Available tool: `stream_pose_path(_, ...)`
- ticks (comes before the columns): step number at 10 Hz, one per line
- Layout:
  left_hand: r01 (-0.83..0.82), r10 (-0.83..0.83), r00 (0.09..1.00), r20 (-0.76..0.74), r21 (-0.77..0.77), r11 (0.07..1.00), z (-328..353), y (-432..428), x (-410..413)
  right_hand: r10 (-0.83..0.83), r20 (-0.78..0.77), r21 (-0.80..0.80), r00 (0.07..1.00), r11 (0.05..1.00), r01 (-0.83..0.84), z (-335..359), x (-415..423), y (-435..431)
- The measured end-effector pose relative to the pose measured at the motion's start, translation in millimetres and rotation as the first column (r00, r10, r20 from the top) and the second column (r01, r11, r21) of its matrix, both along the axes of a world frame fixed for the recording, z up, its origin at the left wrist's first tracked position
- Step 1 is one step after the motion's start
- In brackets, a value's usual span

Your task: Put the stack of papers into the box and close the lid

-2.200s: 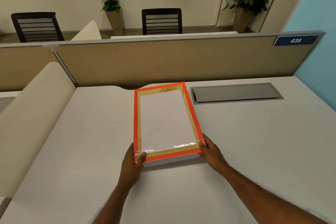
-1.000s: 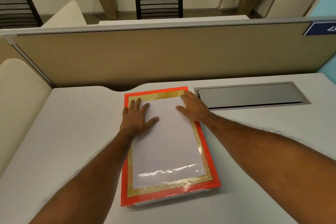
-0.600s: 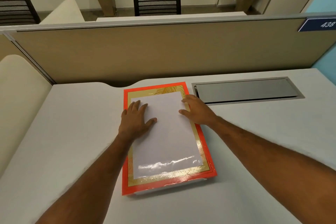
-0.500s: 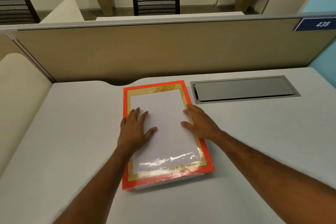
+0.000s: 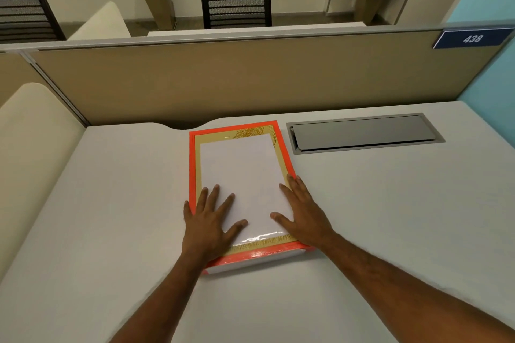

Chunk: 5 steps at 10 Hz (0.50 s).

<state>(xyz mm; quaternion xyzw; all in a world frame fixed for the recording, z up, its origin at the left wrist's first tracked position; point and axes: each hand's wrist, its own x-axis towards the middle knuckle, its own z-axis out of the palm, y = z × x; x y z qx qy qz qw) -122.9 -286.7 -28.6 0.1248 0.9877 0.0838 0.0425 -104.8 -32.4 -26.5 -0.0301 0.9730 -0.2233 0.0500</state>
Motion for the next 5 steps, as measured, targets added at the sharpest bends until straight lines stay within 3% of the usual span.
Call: stream_pose_path(5, 0.024, -0.022, 0.999, 0.036, -0.047, 0.999, 14.9, 8.7, 2.4, 0.062, 0.074, 0.118, 0.995, 0.991, -0.071, 20.9, -1.2, 6.5)
